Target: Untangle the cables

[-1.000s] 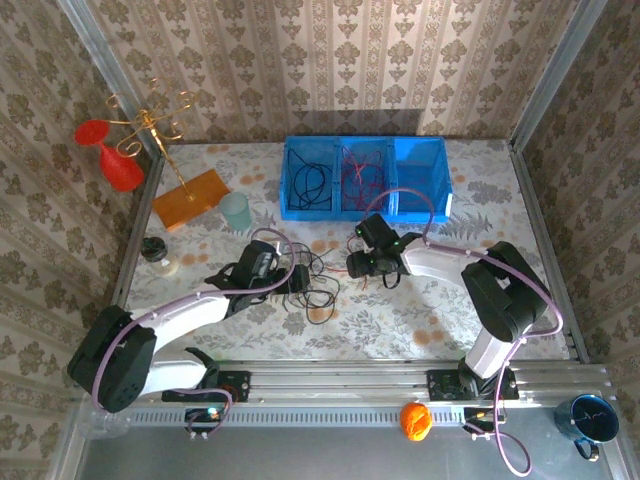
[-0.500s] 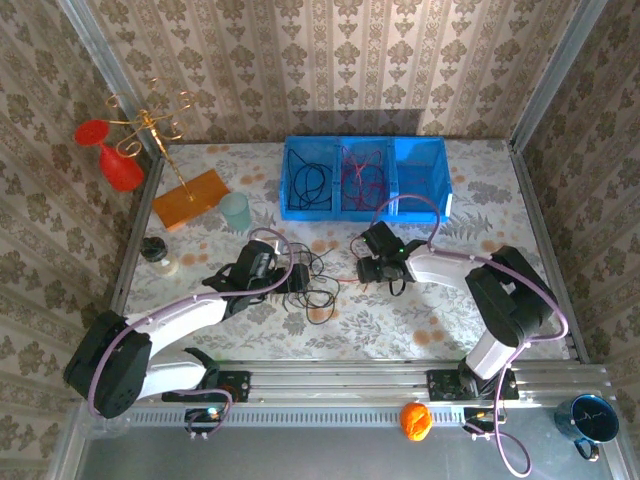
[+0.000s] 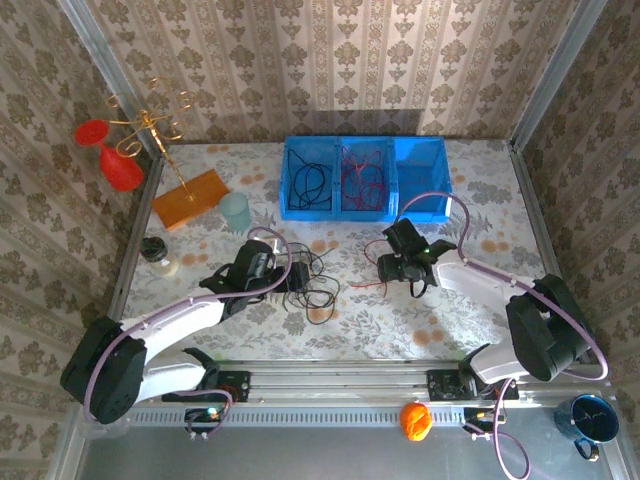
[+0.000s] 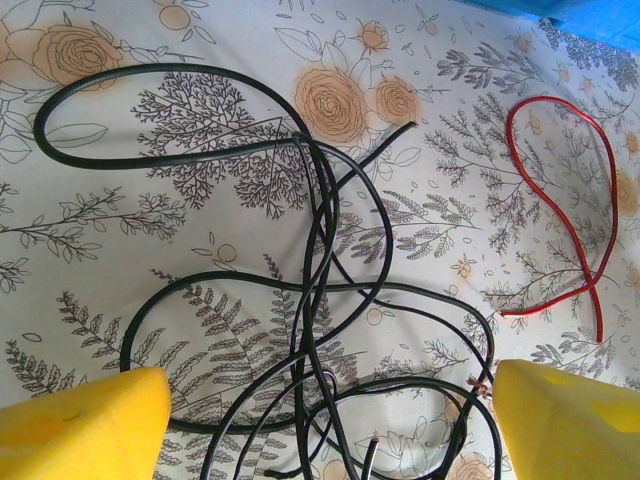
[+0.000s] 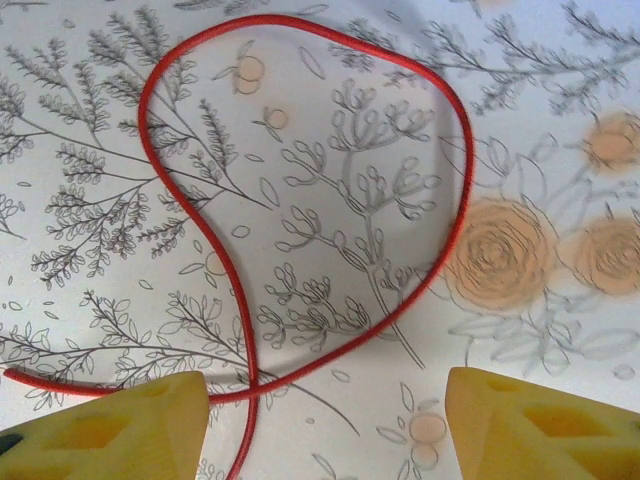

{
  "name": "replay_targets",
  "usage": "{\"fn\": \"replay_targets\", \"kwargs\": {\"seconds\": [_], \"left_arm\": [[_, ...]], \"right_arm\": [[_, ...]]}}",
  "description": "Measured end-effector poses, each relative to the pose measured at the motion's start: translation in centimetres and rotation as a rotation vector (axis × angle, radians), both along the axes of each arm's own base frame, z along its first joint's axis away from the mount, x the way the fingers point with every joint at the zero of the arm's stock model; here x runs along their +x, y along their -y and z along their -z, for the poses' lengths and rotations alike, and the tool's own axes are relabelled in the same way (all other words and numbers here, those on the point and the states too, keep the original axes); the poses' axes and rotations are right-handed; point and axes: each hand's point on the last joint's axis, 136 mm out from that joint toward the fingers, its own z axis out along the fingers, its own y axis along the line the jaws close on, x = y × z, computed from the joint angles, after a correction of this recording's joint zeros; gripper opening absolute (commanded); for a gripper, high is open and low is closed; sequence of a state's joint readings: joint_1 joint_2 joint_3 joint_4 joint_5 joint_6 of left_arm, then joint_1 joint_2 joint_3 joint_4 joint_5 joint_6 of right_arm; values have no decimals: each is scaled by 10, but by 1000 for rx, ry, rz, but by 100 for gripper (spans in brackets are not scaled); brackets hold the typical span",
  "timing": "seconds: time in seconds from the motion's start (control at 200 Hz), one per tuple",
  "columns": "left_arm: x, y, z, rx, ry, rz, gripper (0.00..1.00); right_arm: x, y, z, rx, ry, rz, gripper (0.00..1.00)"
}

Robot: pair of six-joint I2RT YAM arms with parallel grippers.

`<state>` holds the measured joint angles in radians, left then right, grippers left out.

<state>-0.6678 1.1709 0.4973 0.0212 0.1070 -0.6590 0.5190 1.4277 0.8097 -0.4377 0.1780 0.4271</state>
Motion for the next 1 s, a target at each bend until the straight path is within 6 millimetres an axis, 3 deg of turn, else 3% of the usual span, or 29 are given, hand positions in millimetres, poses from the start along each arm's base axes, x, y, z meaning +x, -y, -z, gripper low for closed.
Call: {"fn": "replay_targets", "kwargs": {"seconds": [0.34,0.49,0.645,0.705,0.995], "left_arm": [[-1,3,-1,-6,4,9,85],[-1,2,-1,-6,4,8,85],[-3,0,-1,-9,8,8,85],[-4,0,-1,-10,10,8,85],[-4,0,-2,-11,12,8,85]], "right_arm": [[-14,-13,33,10,-157,42,66],[-12,-26,45,-3,-183,23,47],[-4,-31,44,11,-155,19,12],[-3,-31,43,13,-148,24,4],[-9,-24,35,17,-126,24,0]]}}
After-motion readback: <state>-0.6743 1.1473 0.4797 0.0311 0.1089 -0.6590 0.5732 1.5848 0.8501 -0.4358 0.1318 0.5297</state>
